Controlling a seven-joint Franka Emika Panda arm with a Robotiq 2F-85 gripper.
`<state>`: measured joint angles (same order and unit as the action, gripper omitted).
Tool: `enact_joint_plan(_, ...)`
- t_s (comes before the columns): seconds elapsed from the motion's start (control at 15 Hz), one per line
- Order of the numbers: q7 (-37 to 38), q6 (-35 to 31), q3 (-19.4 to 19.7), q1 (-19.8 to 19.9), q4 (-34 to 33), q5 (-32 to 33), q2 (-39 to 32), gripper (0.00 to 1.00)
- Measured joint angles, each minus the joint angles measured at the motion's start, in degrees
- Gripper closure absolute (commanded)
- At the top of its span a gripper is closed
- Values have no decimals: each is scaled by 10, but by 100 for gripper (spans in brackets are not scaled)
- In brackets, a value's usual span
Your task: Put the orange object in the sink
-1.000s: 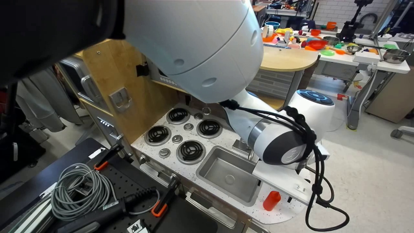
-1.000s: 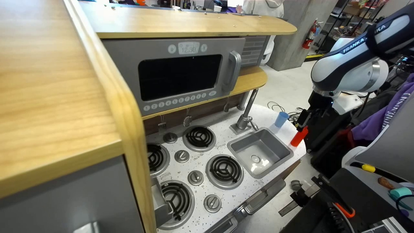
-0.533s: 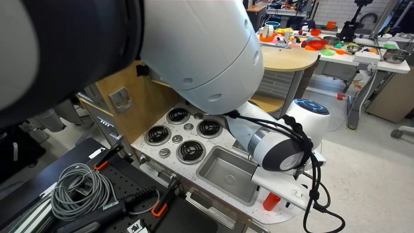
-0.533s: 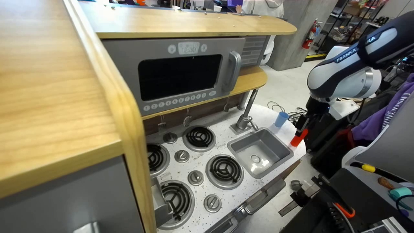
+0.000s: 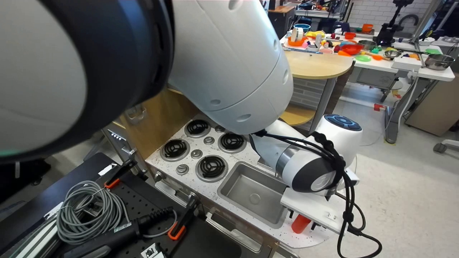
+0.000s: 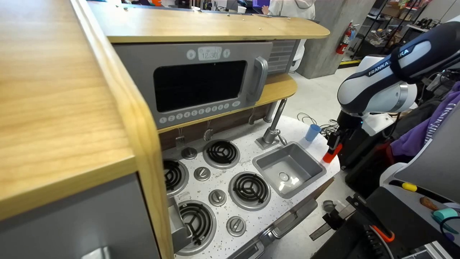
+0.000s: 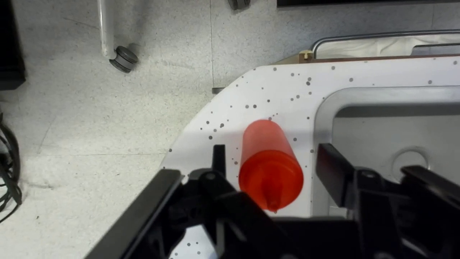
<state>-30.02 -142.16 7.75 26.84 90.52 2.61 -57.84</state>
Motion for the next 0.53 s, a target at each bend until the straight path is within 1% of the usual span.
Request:
enact_joint_plan(0.07, 0, 0, 0, 0, -2, 2, -1, 73)
enact_joint_plan(0.2, 0, 0, 0, 0, -6, 4, -2, 86)
enact_joint_plan(0.53, -1, 0, -6, 0, -8, 4, -1, 86)
